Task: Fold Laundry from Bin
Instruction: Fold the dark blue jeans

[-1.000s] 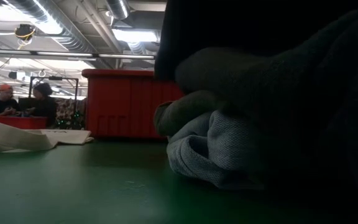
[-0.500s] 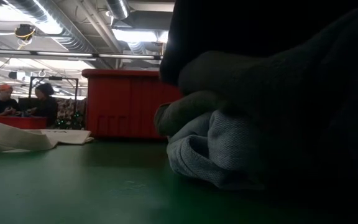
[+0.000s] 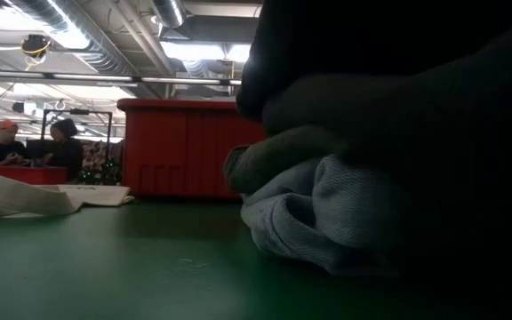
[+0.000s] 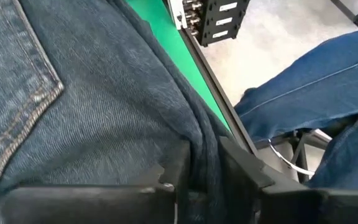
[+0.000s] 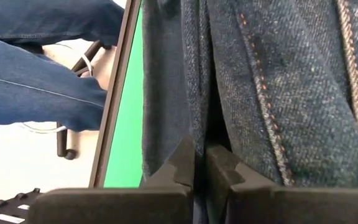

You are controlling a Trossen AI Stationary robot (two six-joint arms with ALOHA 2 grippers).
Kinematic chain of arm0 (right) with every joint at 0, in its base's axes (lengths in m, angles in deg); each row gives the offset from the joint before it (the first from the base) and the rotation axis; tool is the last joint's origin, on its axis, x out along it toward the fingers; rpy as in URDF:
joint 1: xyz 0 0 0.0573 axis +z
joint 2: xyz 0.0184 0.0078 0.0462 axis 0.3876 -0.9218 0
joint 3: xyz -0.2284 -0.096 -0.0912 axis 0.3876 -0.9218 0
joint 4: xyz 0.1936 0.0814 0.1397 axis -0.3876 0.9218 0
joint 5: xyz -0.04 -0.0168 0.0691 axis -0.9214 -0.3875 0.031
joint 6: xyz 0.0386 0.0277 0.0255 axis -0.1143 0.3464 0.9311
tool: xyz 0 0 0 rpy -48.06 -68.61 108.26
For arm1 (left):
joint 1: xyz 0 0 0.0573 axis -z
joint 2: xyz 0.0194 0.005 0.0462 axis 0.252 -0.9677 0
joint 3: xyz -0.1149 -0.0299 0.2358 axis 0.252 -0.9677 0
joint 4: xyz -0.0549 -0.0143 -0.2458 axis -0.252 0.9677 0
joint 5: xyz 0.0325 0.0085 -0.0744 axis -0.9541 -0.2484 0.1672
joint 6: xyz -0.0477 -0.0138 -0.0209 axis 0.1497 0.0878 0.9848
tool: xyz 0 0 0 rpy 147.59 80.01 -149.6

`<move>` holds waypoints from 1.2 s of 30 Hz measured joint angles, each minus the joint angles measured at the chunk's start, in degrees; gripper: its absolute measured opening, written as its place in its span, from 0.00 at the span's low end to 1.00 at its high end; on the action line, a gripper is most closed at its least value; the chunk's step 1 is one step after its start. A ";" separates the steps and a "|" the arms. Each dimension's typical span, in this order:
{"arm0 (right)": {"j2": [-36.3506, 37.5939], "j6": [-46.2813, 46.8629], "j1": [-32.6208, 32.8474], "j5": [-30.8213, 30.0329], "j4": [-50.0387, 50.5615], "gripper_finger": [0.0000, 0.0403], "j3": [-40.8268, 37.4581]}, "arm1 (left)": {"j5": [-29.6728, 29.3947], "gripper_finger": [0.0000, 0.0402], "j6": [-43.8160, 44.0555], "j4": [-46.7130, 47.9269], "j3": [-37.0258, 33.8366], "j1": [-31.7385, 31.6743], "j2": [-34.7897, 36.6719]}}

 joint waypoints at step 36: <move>0.00 -8.66 0.57 10.45 8.28 0.39 12.35 | -5.32 0.41 1.25 0.58 -0.11 -0.85 6.43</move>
